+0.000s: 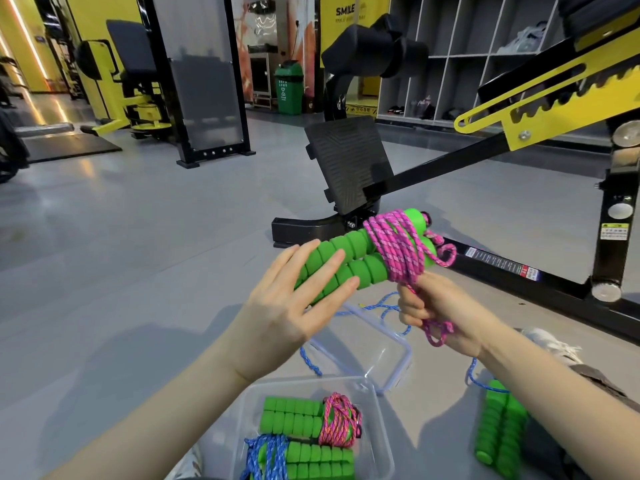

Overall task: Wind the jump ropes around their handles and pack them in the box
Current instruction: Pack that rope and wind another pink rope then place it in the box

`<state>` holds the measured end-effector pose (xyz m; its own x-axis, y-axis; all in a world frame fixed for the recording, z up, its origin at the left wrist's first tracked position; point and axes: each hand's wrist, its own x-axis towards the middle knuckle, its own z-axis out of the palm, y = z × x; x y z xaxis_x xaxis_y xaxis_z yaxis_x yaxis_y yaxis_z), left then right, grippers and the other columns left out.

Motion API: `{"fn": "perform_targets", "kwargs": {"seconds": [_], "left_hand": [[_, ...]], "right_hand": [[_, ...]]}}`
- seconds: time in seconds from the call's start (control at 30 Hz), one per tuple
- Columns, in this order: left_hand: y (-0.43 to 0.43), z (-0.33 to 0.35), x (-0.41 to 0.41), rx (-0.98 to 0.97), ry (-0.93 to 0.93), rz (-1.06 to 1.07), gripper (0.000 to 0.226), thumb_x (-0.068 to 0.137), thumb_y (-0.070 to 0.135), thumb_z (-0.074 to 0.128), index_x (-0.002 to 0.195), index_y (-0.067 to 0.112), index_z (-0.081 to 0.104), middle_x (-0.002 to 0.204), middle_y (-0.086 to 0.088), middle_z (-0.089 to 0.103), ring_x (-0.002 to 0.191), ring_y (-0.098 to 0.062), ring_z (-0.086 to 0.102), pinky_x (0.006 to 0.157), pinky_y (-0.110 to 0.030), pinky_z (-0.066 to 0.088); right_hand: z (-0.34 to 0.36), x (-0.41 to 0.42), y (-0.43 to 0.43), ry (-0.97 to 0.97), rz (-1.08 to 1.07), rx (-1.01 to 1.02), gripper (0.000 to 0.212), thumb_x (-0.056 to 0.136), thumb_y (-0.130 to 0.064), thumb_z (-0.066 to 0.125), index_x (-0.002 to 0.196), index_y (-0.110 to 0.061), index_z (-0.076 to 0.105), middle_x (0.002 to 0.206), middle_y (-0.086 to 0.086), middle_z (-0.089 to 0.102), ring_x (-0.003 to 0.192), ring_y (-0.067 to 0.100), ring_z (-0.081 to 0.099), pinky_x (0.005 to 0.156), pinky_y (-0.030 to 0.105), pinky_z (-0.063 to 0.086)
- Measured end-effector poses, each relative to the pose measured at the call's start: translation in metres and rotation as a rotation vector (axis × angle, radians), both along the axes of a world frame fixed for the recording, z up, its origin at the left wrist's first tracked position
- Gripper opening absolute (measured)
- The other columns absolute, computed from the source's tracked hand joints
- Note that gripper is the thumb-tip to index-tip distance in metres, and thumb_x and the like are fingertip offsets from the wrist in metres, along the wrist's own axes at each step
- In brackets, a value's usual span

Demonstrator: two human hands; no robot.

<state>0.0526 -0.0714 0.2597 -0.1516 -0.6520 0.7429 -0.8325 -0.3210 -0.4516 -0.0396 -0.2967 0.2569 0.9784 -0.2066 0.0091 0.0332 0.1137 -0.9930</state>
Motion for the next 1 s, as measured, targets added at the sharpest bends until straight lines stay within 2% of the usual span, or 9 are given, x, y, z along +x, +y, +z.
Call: {"fn": "perform_targets", "kwargs": {"seconds": [0.2,0.33,0.5,0.6,0.67,0.73,0.83,0.93,1.0], "left_hand": [[-0.005,-0.008,0.004,-0.058,0.027,0.023,0.034,0.087,0.003,0.062,0.120,0.006,0.055,0.121,-0.023,0.062,0.104,-0.049,0.057,0.092,-0.052,0.045],[-0.004,-0.009,0.013,-0.077,0.040,0.056,0.040,0.081,0.000,0.066,0.119,0.005,0.055,0.120,-0.022,0.063,0.103,-0.048,0.057,0.089,-0.053,0.046],[-0.001,-0.013,0.015,-0.065,0.023,0.066,0.036,0.085,0.000,0.063,0.119,0.005,0.055,0.121,-0.023,0.062,0.104,-0.049,0.057,0.090,-0.054,0.046],[-0.001,-0.014,0.016,-0.070,0.035,0.080,0.040,0.082,-0.002,0.064,0.119,0.005,0.055,0.121,-0.023,0.062,0.104,-0.049,0.057,0.090,-0.054,0.046],[0.001,-0.013,0.018,-0.076,0.036,0.089,0.041,0.081,-0.001,0.064,0.120,0.005,0.054,0.122,-0.023,0.062,0.104,-0.049,0.057,0.090,-0.054,0.046],[0.000,-0.012,0.018,-0.077,0.039,0.088,0.040,0.082,0.000,0.062,0.121,0.005,0.054,0.122,-0.023,0.061,0.104,-0.049,0.057,0.090,-0.054,0.046],[-0.003,-0.012,0.015,-0.064,0.042,0.081,0.042,0.081,0.000,0.064,0.122,0.005,0.053,0.122,-0.023,0.061,0.103,-0.050,0.057,0.090,-0.054,0.046],[-0.005,-0.017,0.015,-0.039,0.029,0.077,0.047,0.078,-0.001,0.068,0.122,0.005,0.053,0.123,-0.024,0.061,0.105,-0.050,0.057,0.092,-0.054,0.045],[-0.006,-0.020,0.014,-0.012,0.008,0.072,0.051,0.075,-0.003,0.069,0.123,0.004,0.053,0.123,-0.024,0.060,0.106,-0.051,0.056,0.093,-0.054,0.043]], "right_hand": [[0.000,-0.008,0.021,0.004,-0.099,0.046,0.021,0.098,-0.013,0.043,0.082,-0.006,0.054,0.056,0.003,0.043,0.043,0.012,0.034,0.048,0.023,0.043],[-0.001,-0.018,0.036,-0.082,-0.241,-0.095,0.026,0.096,-0.006,0.047,0.109,-0.025,0.058,0.065,0.004,0.060,0.048,0.017,0.049,0.056,0.025,0.050],[0.004,-0.027,0.046,-0.212,-0.262,-0.223,0.021,0.092,0.001,0.050,0.086,-0.012,0.065,0.071,0.003,0.068,0.060,0.016,0.060,0.061,0.018,0.047],[0.008,-0.031,0.043,-0.238,-0.136,-0.191,0.023,0.081,-0.001,0.050,0.094,-0.010,0.066,0.086,0.005,0.072,0.076,0.019,0.065,0.072,0.021,0.051],[0.009,-0.032,0.040,-0.266,-0.088,-0.278,0.031,0.075,-0.007,0.051,0.102,-0.016,0.064,0.093,0.002,0.072,0.086,0.015,0.066,0.079,0.023,0.052],[0.009,-0.032,0.037,-0.291,-0.134,-0.438,0.025,0.078,-0.019,0.057,0.096,-0.033,0.067,0.093,-0.004,0.072,0.088,0.011,0.067,0.082,0.024,0.052],[0.018,-0.029,0.033,-0.367,-0.264,-0.642,0.019,0.082,-0.035,0.054,0.088,-0.048,0.067,0.083,-0.013,0.068,0.080,0.005,0.063,0.072,0.016,0.048],[0.028,-0.025,0.027,-0.559,-0.364,-0.856,0.015,0.087,-0.025,0.058,0.090,-0.031,0.071,0.073,-0.009,0.057,0.071,0.003,0.052,0.068,0.009,0.038],[0.038,-0.022,0.026,-0.542,-0.396,-0.908,0.009,0.083,-0.016,0.065,0.085,-0.019,0.074,0.068,-0.010,0.056,0.069,0.004,0.049,0.067,0.009,0.036]]}}
